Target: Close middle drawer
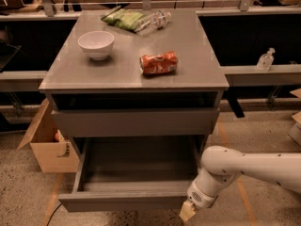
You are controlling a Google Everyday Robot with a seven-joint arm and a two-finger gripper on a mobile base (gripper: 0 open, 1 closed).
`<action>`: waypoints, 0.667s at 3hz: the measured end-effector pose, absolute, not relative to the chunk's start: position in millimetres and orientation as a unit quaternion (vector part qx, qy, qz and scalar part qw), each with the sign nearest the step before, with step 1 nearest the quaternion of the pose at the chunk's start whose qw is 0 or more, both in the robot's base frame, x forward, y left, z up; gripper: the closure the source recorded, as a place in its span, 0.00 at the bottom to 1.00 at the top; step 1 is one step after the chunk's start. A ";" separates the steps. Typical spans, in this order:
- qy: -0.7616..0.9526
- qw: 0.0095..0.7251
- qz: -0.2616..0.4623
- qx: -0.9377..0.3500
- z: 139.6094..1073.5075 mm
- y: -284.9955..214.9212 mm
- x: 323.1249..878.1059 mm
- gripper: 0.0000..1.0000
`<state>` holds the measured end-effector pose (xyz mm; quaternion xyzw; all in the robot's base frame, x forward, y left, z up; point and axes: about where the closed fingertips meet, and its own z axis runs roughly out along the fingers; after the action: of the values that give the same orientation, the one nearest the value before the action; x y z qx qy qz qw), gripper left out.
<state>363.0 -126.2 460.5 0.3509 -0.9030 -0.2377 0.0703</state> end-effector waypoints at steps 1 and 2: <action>-0.903 0.071 -0.238 0.351 460.0 -126.0 362.7 1.00; -0.905 0.059 -0.249 0.341 449.9 -122.9 368.1 1.00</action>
Offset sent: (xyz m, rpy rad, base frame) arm 0.0155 0.0067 -0.0232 0.0634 -0.0262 -0.0669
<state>368.1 -122.9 449.9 0.3408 -0.9046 -0.2492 0.0591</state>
